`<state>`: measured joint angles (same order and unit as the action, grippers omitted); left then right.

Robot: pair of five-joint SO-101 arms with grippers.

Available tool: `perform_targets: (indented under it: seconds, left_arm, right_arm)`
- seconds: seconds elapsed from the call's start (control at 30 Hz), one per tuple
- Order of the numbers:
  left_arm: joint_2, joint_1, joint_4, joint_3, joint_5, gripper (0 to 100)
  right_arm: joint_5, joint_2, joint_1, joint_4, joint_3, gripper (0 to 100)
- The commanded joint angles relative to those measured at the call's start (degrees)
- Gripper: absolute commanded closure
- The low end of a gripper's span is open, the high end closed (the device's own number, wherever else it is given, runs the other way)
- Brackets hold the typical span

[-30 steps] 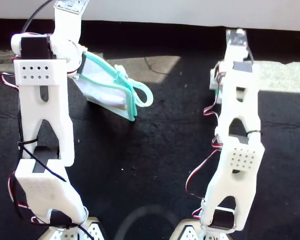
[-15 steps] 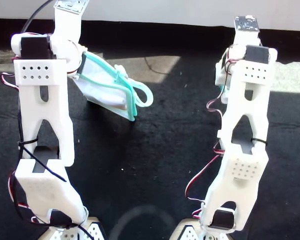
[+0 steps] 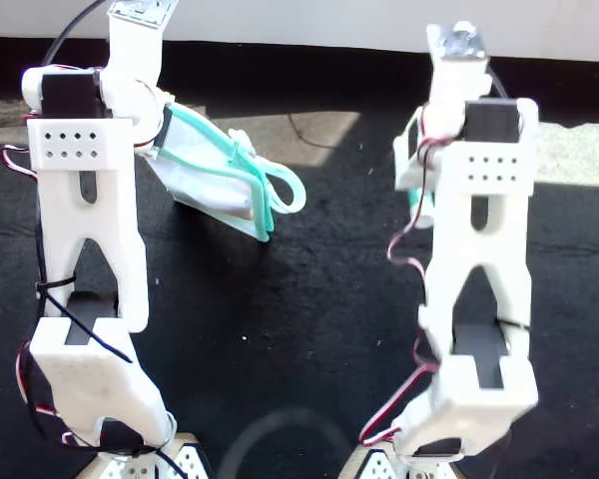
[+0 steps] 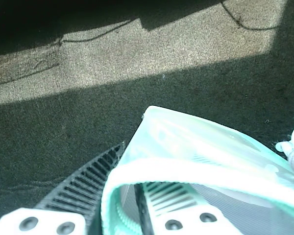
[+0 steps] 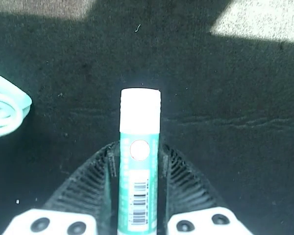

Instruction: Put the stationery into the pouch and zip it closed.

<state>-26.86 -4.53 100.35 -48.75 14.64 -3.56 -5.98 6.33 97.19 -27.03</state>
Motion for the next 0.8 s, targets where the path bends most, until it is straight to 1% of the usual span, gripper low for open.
perform_targets:
  seconds: [0.0,0.13,0.2,0.33,0.47,0.5,0.63,0.67,0.77]
  left_arm:
    - [-1.98,0.75,-0.35,0.04,0.53,99]
    - [-1.98,0.75,-0.35,0.04,0.53,99]
    - [-1.98,0.75,-0.35,0.04,0.53,99]
    - [-1.98,0.75,-0.35,0.04,0.53,99]
    - [-1.98,0.75,-0.35,0.04,0.53,99]
    - [-1.98,0.75,-0.35,0.04,0.53,99]
    - [-1.98,0.75,-0.35,0.04,0.53,99]
    - [-1.98,0.75,-0.35,0.04,0.53,99]
    - [-1.98,0.75,-0.35,0.04,0.53,99]
  right_arm:
    - [0.62,10.51,0.48,-10.68,21.93,99.2]
    - [0.26,18.86,1.63,-26.95,47.60,99.2]
    - [-0.79,20.44,1.63,-34.07,58.07,99.2]
    - [-2.81,19.47,1.63,-42.51,70.11,99.2]
    - [-2.90,15.52,1.80,-42.24,71.78,98.1]
    - [-2.90,14.64,1.89,-41.36,71.25,95.7]
    - [-2.64,11.91,2.42,-35.65,65.80,81.3]
    - [-2.64,11.65,2.59,-34.15,64.13,79.6]
    - [-2.55,10.95,3.38,-30.64,59.21,79.7]
